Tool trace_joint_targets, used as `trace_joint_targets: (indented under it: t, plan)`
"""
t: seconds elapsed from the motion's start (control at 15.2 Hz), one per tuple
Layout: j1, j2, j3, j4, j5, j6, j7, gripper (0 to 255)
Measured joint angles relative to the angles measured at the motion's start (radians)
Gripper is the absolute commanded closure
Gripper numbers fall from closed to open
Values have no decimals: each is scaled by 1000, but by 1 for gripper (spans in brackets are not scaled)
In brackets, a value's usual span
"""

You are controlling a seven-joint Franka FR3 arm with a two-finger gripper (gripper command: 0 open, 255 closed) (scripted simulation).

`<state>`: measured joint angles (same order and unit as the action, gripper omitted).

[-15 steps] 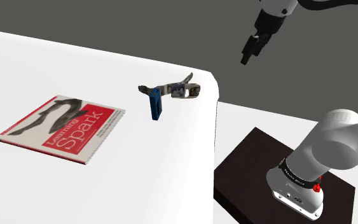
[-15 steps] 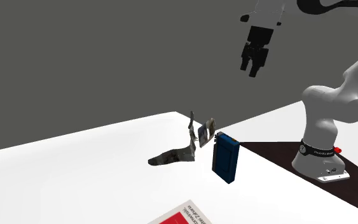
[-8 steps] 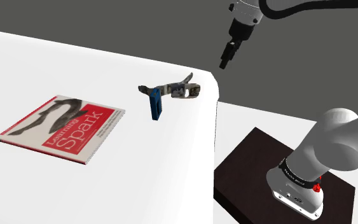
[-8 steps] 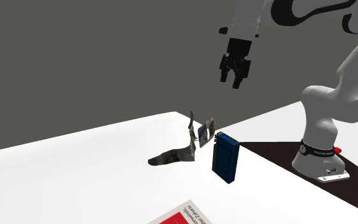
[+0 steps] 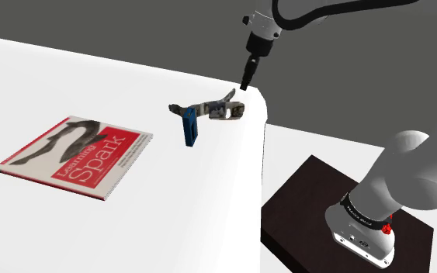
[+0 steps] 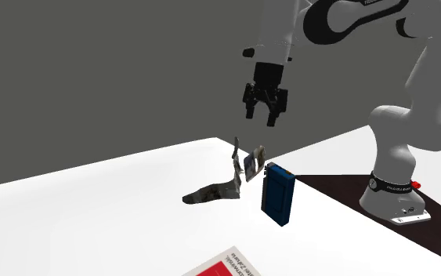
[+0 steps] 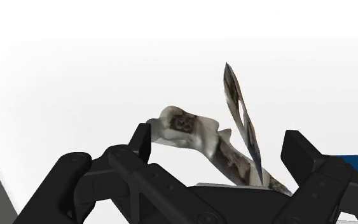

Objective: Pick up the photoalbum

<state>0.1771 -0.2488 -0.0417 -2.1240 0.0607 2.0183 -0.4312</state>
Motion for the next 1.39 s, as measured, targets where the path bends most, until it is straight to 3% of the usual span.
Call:
trace_joint_targets:
  t: [0.66, 1.19, 1.25, 1.39]
  plan:
    - [76, 314, 32, 252, 145, 24, -298, 0]
    - [79, 358, 38, 208, 167, 106, -345, 0]
    - [79, 361, 38, 206, 167, 111, -346, 255]
    - [79, 363, 38, 206, 168, 114, -347, 255]
